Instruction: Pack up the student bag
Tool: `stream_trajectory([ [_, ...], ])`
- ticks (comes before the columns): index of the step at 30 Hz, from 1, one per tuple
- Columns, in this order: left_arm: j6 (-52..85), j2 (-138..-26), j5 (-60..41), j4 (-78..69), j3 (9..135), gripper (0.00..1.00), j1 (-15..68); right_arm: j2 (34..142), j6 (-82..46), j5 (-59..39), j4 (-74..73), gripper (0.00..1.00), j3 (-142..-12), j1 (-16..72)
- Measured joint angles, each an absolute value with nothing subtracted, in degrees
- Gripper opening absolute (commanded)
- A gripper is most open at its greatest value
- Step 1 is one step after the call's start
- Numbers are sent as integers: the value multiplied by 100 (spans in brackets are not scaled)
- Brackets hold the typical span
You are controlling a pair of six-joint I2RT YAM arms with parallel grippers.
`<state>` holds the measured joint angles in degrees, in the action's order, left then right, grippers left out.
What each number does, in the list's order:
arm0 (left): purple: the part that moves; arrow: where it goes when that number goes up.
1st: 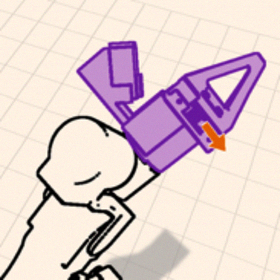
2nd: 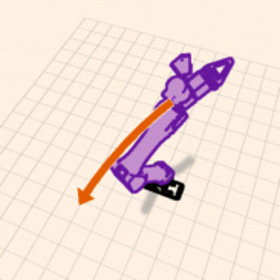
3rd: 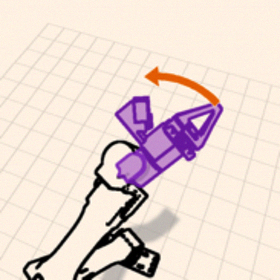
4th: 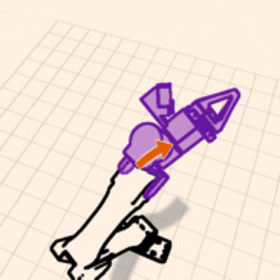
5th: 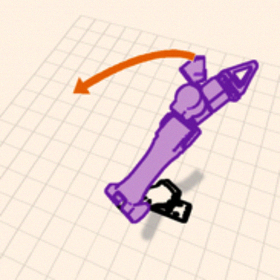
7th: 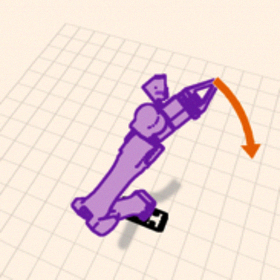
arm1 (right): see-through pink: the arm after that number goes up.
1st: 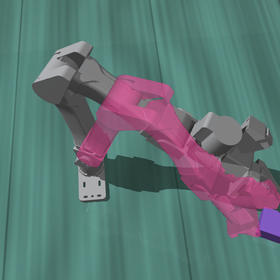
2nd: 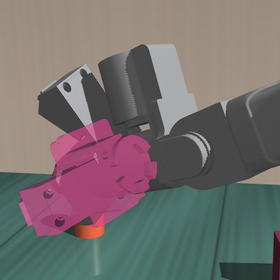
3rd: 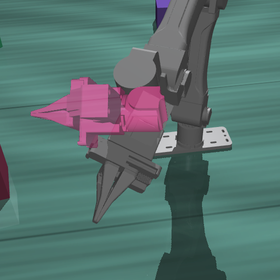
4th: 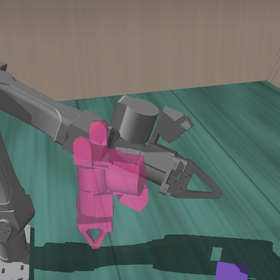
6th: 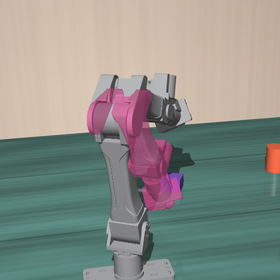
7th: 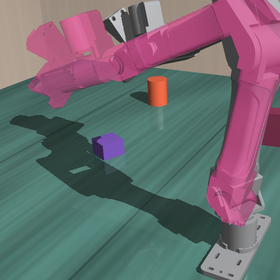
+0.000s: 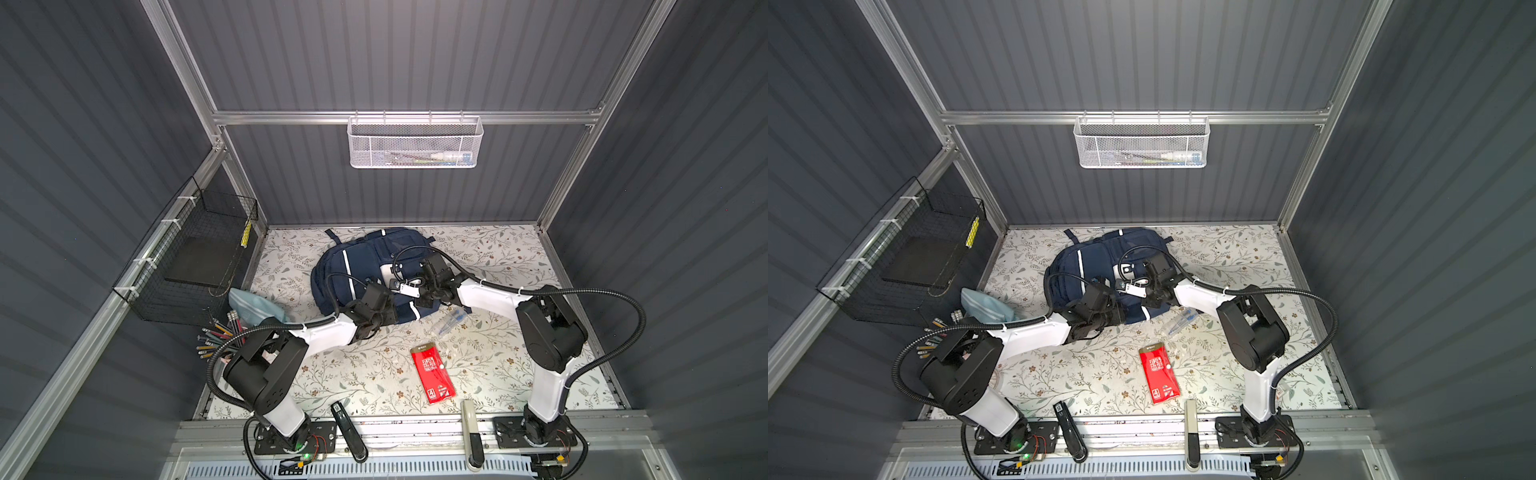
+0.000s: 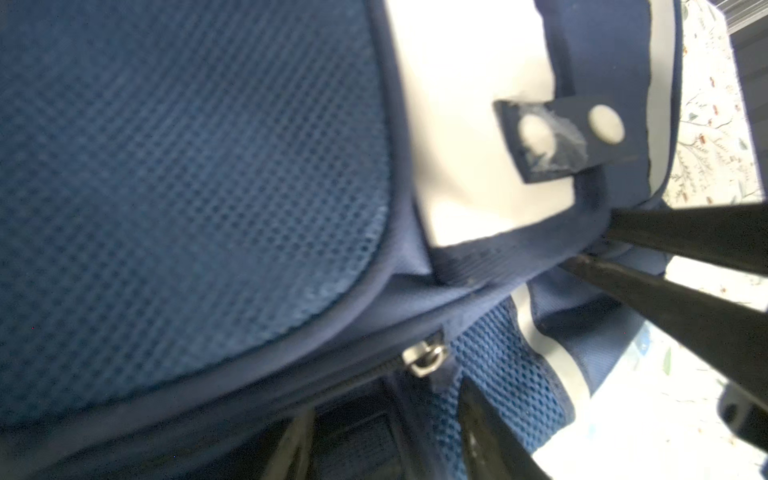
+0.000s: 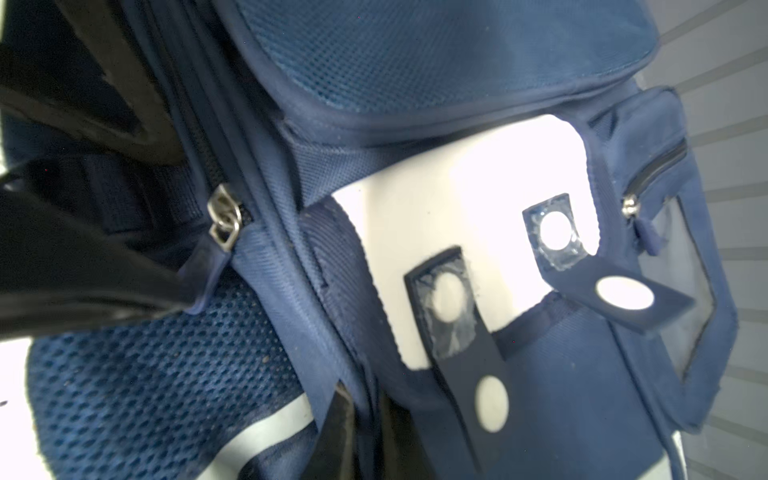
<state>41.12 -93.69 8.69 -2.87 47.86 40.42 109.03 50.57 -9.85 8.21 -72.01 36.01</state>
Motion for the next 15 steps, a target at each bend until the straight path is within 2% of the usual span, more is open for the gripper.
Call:
stream_trajectory([
  [12,3900,-9559,1699,93,5284,54,4359,10814,4534,-1234,1052,1,-7212,3592],
  [15,3916,-9848,1791,224,5544,37,4357,10807,4386,-1269,1074,0,-7196,3566],
])
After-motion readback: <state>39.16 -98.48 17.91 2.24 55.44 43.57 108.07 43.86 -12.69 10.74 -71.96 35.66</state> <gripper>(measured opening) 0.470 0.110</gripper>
